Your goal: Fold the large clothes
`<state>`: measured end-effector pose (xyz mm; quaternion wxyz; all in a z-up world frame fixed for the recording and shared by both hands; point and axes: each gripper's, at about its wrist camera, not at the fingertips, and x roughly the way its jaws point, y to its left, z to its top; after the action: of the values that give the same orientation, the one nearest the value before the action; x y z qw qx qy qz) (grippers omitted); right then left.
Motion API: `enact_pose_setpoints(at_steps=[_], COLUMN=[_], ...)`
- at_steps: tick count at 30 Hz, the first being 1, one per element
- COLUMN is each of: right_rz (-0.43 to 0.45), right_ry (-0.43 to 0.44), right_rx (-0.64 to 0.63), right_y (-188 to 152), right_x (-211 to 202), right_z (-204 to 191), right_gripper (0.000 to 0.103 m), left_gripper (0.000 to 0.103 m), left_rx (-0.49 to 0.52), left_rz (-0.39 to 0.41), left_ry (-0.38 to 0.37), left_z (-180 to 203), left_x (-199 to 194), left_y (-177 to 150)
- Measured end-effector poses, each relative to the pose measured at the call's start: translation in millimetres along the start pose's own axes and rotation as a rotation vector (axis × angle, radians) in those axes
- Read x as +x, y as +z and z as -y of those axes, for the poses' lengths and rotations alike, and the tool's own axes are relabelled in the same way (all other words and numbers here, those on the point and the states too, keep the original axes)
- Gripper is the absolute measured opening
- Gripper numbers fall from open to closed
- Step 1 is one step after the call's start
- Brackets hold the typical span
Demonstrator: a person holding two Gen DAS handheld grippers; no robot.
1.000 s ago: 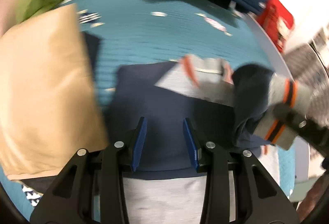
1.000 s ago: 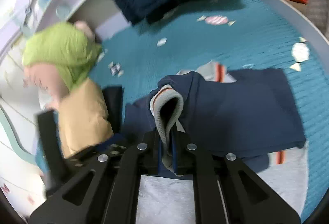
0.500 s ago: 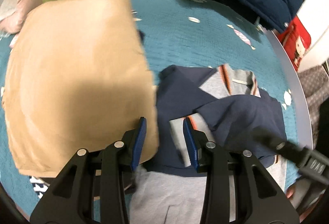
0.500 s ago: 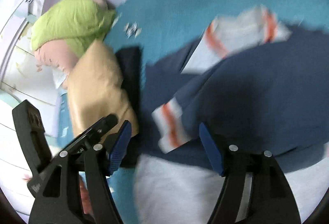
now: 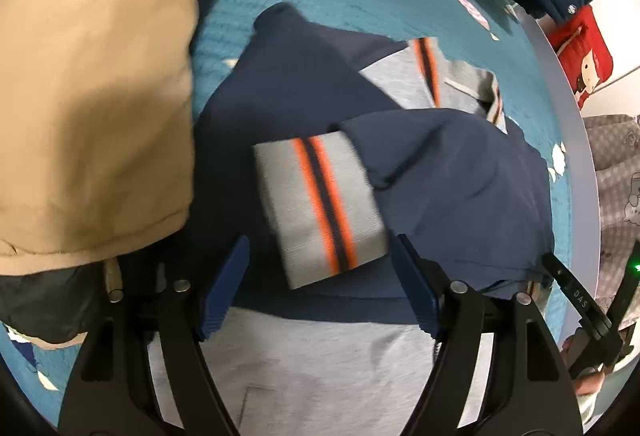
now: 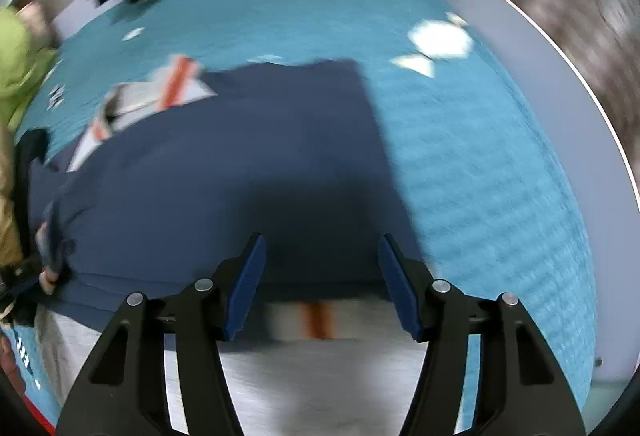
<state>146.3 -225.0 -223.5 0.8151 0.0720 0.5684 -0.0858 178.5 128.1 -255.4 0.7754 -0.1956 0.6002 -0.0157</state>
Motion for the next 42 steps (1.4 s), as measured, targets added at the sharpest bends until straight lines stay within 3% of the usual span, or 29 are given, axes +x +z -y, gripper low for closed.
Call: enact_pose_setpoints(at_steps=[3,5,6,7,8,10,13,17,23,24,26,28,32,36,37,42], right_rz=[-0.031,-0.034,-0.040,-0.054,-0.067,-0.127,-0.154,-0.141,-0.019,-0.006,-0.017,-0.003,0.034,-0.036,-0.056,-0.074], right_ry=[0.046,0.063,0.040,0.015,0.063,0.264,0.407,0.516,0.520,0.497,0.466,0.483,0.475,0.415,0.434,0.460], right_rx=[0.059,0.072,0.091,0.145,0.198,0.361,0.467,0.622,0.691,0.704,0.727,0.702,0.612,0.596,0.626,0.581], right_y=[-6,-6,-5,-6,-9,-20,-30,-31,-21,-19,-19,-20,-18,-17,-21,-15], right_x=[11,10,6,-2,-8,-12,-1,28,27,28,33,22,-10,29,45,23], right_z=[11,12,13,19,25,42,54,65,67,67,68,67,79,83,86,83], right_gripper=[0.062,0.062,0.061,0.061,0.061,0.061,0.056,0.043,0.040,0.035,0.014,0.008,0.007,0.007,0.005,0.011], left_gripper=[0.078,0.069,0.053,0.049,0.043,0.011,0.007,0.006,0.006,0.006,0.006,0.006,0.003,0.003,0.003,0.003], left_rx=[-0.078,-0.123,-0.120,-0.110,-0.100,-0.080,-0.118,-0.061,-0.009,0.005,0.013,0.007,0.037,0.079,0.097,0.182], left_rz=[-0.047,-0.027,-0.035,-0.043,-0.036,-0.028,-0.033,0.012,0.025,0.031,0.051,0.069,0.085,0.070,0.063,0.039], left_ry=[-0.047,-0.101,-0.100,-0.093,-0.093,-0.056,-0.084,-0.042,0.000,0.008,0.015,0.026,0.050,0.097,0.122,0.227], left_z=[-10,-14,-13,-12,-10,-10,-22,-20,-11,-8,-6,-8,-7,1,3,5], left_x=[12,16,18,18,16,13,8,-5,-9,-11,-16,-24,-36,-22,-15,-1], left_y=[1,2,2,3,4,6,11,21,25,26,28,32,37,40,40,33])
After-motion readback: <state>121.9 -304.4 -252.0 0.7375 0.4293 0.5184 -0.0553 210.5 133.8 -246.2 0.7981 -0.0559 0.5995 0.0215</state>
